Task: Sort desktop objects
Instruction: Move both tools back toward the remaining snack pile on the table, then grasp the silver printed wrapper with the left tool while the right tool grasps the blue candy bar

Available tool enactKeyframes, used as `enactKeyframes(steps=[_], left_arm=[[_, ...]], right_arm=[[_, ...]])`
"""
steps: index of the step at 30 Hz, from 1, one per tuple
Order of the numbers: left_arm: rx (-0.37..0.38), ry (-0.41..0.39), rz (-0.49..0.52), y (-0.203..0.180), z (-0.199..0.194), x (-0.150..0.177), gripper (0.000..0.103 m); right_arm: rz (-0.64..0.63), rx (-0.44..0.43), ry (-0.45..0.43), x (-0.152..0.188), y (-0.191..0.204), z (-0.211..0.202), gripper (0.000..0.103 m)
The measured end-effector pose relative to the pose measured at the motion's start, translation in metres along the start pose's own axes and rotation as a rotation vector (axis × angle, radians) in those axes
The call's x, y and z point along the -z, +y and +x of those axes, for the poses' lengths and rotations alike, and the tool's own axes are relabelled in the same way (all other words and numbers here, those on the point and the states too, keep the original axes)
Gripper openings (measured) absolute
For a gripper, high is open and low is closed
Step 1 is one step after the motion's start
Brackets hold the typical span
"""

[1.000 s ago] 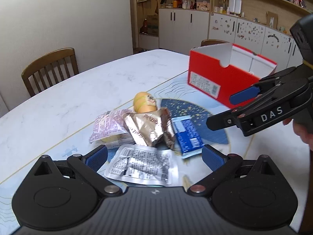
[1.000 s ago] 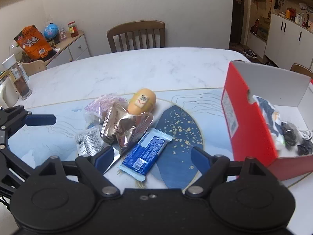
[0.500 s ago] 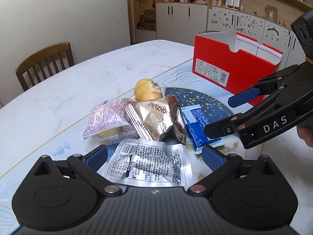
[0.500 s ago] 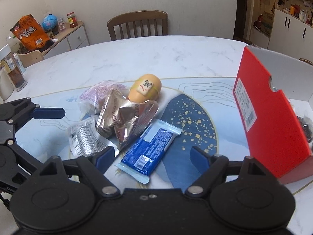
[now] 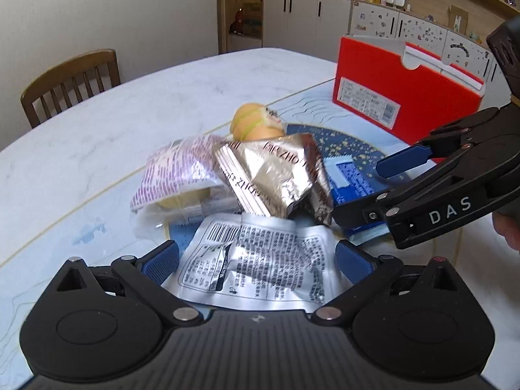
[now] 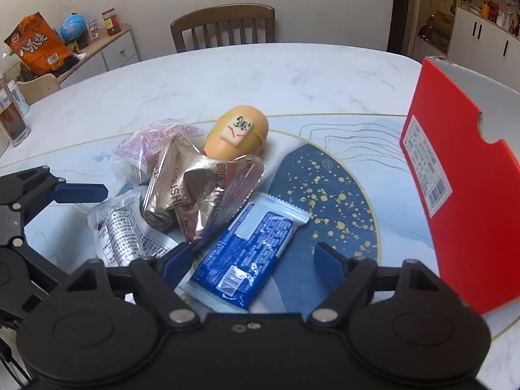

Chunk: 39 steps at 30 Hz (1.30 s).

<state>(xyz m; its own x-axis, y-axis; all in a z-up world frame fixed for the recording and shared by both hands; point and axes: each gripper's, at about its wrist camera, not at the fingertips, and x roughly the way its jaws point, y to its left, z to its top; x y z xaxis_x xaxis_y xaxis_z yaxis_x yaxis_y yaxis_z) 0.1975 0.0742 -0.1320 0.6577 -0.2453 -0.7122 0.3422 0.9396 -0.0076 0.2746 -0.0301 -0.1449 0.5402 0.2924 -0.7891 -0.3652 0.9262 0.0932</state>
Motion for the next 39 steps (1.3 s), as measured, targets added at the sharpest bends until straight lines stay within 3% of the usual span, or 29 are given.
enactKeyframes(steps=[9,14,25,39], left_arm=[[0.014,-0.01,-0.019,0.005,0.006,0.004,0.103],[-0.006,-0.018,0.013,0.001,0.007,0.007,0.103],[-0.032,-0.041,-0.011,-0.001,0.001,0.012,0.094],[-0.038,-0.039,-0.051,-0.001,-0.008,0.015,0.088]], right_arm=[[-0.012,0.019,-0.004,0.002,0.002,0.008,0.081],[-0.05,0.06,-0.014,0.003,0.006,0.009,0.076],[-0.012,0.085,-0.041,0.002,-0.002,0.006,0.04],[0.017,0.083,-0.035,0.004,-0.006,-0.002,0.036]])
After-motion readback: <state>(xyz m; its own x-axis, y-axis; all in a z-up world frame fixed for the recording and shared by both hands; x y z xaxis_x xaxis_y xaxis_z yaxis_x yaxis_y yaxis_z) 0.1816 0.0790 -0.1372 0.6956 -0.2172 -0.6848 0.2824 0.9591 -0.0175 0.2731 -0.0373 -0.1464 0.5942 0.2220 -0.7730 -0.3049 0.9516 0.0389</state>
